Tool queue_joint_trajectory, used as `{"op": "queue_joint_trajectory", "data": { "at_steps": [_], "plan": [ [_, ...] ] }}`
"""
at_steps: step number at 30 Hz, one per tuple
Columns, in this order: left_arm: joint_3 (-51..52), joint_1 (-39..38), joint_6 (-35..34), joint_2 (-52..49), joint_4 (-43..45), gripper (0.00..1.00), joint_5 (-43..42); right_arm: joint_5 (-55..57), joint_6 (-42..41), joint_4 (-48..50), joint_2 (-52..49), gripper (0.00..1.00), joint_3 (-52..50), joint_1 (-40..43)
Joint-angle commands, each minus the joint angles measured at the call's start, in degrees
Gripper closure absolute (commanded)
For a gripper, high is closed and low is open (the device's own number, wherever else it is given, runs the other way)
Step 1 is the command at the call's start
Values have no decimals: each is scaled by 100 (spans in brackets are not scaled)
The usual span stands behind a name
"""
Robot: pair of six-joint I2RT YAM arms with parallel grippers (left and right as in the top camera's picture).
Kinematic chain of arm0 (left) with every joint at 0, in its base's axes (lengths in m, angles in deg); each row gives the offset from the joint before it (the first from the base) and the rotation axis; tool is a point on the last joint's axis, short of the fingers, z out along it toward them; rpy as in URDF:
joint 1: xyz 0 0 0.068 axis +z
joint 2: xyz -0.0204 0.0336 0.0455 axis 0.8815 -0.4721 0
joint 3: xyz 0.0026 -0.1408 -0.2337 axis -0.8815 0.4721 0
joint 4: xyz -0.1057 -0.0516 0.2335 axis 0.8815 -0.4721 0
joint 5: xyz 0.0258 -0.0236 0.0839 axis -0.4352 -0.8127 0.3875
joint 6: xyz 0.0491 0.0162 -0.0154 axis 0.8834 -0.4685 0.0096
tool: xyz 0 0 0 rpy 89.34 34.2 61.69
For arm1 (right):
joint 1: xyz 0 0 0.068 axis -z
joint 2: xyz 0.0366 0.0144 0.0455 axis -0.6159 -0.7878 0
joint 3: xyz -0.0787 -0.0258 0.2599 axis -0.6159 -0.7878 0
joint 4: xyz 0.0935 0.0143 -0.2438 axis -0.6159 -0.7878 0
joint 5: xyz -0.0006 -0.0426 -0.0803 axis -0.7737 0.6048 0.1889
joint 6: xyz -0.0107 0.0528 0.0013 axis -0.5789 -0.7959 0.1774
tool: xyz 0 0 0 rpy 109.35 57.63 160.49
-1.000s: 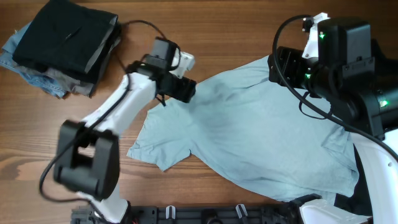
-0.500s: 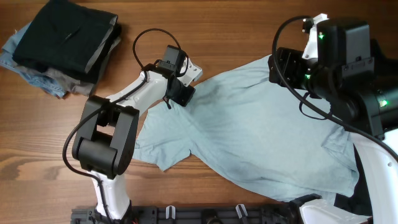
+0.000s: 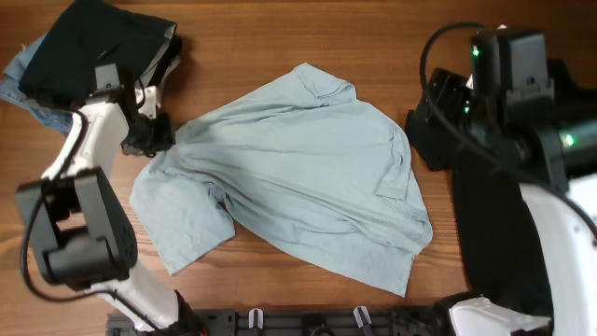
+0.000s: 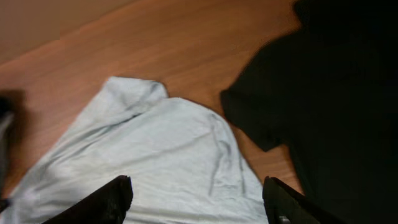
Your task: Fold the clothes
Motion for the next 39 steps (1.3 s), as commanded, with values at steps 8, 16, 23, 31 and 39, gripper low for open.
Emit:
{"op": "queue_joint_trajectory", "data": {
  "at_steps": [8, 16, 23, 31, 39],
  "plan": [
    [28, -1668, 9, 1231, 94, 45, -970, -1554, 1102, 490, -3062, 87, -28, 1478],
    [28, -1923, 7, 1228, -149, 33, -970, -1895, 1104, 1126, -4861, 96, -28, 1923],
    [31, -1923, 7, 1228, -173, 29, -968, -476, 492, 968, -5123, 96, -505, 2861],
    [31, -1923, 17, 1213, 221, 36, -970, -2118, 1976, 1521, -4271, 76, -496, 5143],
    [31, -2441, 498, 9, 1961, 50, -970, -3550, 2452, 1513, -2022, 60, -496, 4015]
  ]
}}
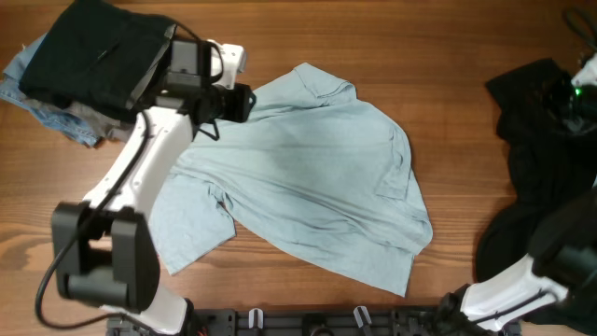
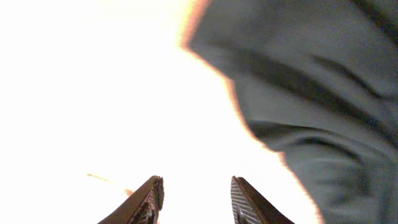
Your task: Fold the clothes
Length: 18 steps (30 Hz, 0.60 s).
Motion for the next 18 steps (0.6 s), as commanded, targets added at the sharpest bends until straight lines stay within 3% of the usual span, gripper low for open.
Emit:
{"op": "queue_joint_trajectory", "data": {
  "at_steps": [1, 6, 7, 8, 11, 12, 16, 18],
  "plan": [
    [15, -396, 614, -914, 446, 51, -92, -444, 197, -424, 592, 60, 28, -533],
    [15, -463, 732, -1786, 909, 77, 59, -402, 269, -1257, 688, 60, -15, -1021],
    [15, -420, 719, -1939, 977, 88, 339, -400, 479, -1384, 688, 59, -81, -1132],
    [15, -354, 516, -2037, 1043, 93, 787, -391, 575, -1410, 688, 55, -166, -1235],
    [15, 116, -533, -2184, 1158, 91, 2527, 125, 636, -1226, 686, 52, -918, -1810],
    [13, 365, -761, -2181, 1156, 91, 2667, 144, 636, -1097, 686, 52, -1150, -1950],
    [13, 1060, -942, -2131, 938, 91, 1766, 131, 656, 168, 682, 53, -2553, -3003],
    [13, 1040, -857, -2100, 835, 89, 1469, 116, 660, 785, 660, 53, -2935, -3554]
  ]
}}
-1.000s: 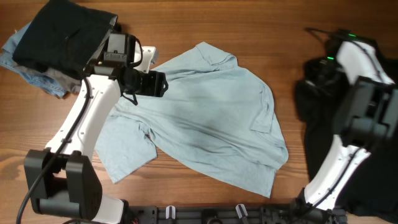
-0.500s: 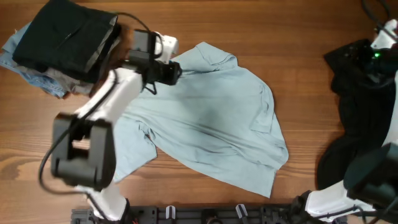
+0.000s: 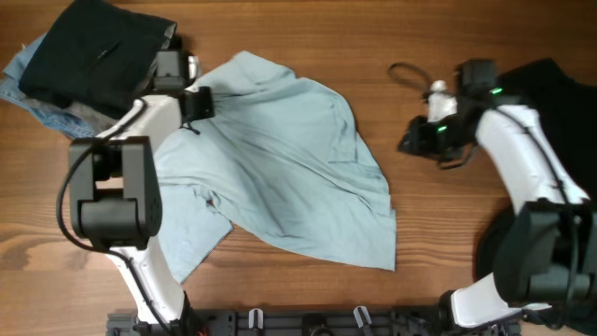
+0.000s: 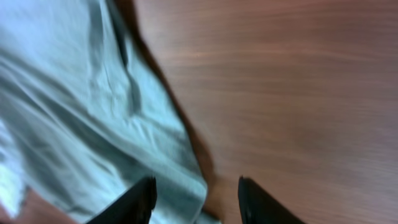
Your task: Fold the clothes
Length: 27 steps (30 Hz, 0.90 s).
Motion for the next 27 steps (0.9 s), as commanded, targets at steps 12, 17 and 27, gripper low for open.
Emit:
{"op": "queue_joint_trajectory", "data": {
  "at_steps": [12, 17, 27],
  "plan": [
    [-140, -271, -37, 2232, -1672, 34, -223, -282, -573, 2175, -935, 58, -511, -1478],
    [-140, -271, -37, 3067, -2402, 32, -223, -551, -120, 2269, -1261, 61, -509, -1475],
    [-138, -271, -37, 3075, -3016, 33, -223, 1591, -232, 2367, -557, 96, 682, -678]
  ]
}}
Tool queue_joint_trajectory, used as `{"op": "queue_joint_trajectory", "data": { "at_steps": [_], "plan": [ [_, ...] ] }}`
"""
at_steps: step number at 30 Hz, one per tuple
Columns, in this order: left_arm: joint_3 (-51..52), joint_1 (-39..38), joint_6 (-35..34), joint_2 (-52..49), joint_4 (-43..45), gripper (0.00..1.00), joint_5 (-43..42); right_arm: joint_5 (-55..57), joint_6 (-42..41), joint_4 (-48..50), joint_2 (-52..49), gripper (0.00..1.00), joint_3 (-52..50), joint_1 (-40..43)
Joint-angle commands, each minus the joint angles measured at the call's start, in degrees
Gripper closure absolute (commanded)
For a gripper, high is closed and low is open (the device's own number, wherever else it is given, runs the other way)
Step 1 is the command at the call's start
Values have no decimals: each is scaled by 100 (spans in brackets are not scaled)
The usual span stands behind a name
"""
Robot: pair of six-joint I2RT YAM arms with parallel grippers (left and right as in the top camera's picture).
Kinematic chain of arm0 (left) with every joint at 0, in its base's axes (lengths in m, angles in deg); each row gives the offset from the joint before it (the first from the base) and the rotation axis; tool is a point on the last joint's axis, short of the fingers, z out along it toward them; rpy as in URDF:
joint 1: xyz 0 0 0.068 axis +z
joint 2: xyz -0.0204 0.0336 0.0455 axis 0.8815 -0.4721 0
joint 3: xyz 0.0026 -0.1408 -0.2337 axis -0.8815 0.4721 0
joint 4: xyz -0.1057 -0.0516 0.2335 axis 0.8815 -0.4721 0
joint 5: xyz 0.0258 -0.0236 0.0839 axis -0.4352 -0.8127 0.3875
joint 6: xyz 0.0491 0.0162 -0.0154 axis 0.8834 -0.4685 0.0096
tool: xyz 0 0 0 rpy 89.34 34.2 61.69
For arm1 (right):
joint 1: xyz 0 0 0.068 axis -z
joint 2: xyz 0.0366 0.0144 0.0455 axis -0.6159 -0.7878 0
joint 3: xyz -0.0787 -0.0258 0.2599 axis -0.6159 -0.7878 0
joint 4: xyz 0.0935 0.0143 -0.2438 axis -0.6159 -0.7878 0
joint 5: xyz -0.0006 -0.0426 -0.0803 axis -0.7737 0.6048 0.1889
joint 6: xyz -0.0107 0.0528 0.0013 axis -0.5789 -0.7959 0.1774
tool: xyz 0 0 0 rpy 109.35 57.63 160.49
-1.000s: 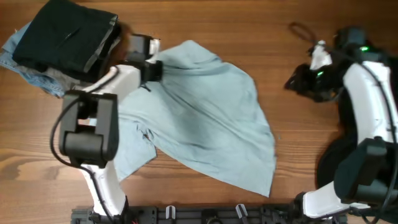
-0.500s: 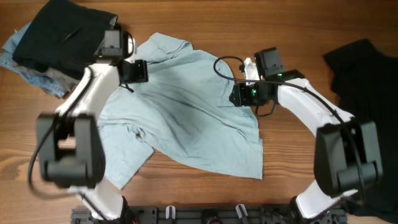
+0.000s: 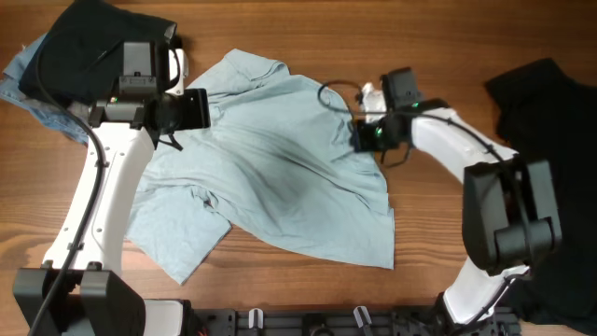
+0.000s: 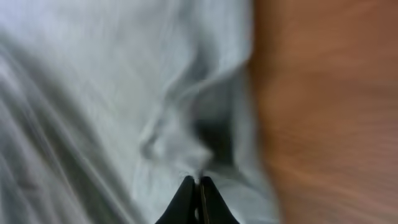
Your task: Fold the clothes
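Observation:
A light blue-grey shirt lies crumpled and partly spread across the middle of the wooden table. My right gripper is at the shirt's right edge. In the right wrist view the right gripper has its jaws pressed together on a fold of the shirt. My left gripper sits at the shirt's upper left edge, beside the collar, and looks shut on the cloth there.
A dark folded garment lies on blue denim at the back left corner. Black clothing covers the table's right side. A black rack runs along the front edge.
My right gripper, then open and off the shirt's right side, is now shut on the shirt's right edge. The left gripper stays at the shirt's upper left; its arm has changed pose.
First the shirt lay spread wide, with the left gripper at its left sleeve and the right arm over the black clothes. Then the left gripper was near the collar. Later the shirt lay further left and narrower. Now each gripper holds an edge.

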Motion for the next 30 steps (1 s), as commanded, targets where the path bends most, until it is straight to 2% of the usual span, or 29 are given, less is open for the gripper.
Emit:
{"op": "queue_joint_trajectory", "data": {
  "at_steps": [1, 3, 4, 5, 7, 8, 13, 15, 19, 24, 27, 30],
  "plan": [
    [-31, 7, 7, 76, -28, 33, -52, 2275, 42, 208, 697, 96, 1113, 861],
    [-31, 7, 7, 76, -44, 33, -55, 2588, 387, 984, 761, 96, 1591, 1458],
    [-31, 7, 7, 76, -68, 33, -55, 2586, 302, 1300, 761, 77, 1766, 1808],
    [-31, 7, 7, 76, -103, 33, -55, 2562, 197, 1309, 765, 25, 1814, 1963],
    [-31, 7, 7, 76, -201, 33, -55, 2188, 11, 1014, 772, 5, 1838, 2295],
    [-31, 7, 7, 76, -271, 33, -52, 1932, 15, 671, 772, 1, 1838, 2417],
    [-31, 7, 7, 76, -350, 28, -55, 660, 15, -1943, 791, 1, 1834, 2474],
    [-31, 7, 9, 76, -505, 26, -52, 498, 74, -2761, 791, 1, 1832, 2385],
    [-31, 7, 4, 76, -876, 28, -81, 26, 15, -3620, 791, 3, 1816, 2190],
    [-26, 7, -13, 76, -1565, 28, -120, 444, -26, -4308, 1069, 5, 1604, 1845],
    [-26, 7, -66, 79, -1873, 27, -118, 699, -601, -4369, 1436, 2, 1058, 1851],
    [-26, 7, -610, 79, -1961, 26, -122, 723, -1172, -4192, 1547, 2, 107, 1851]
  ]
}}
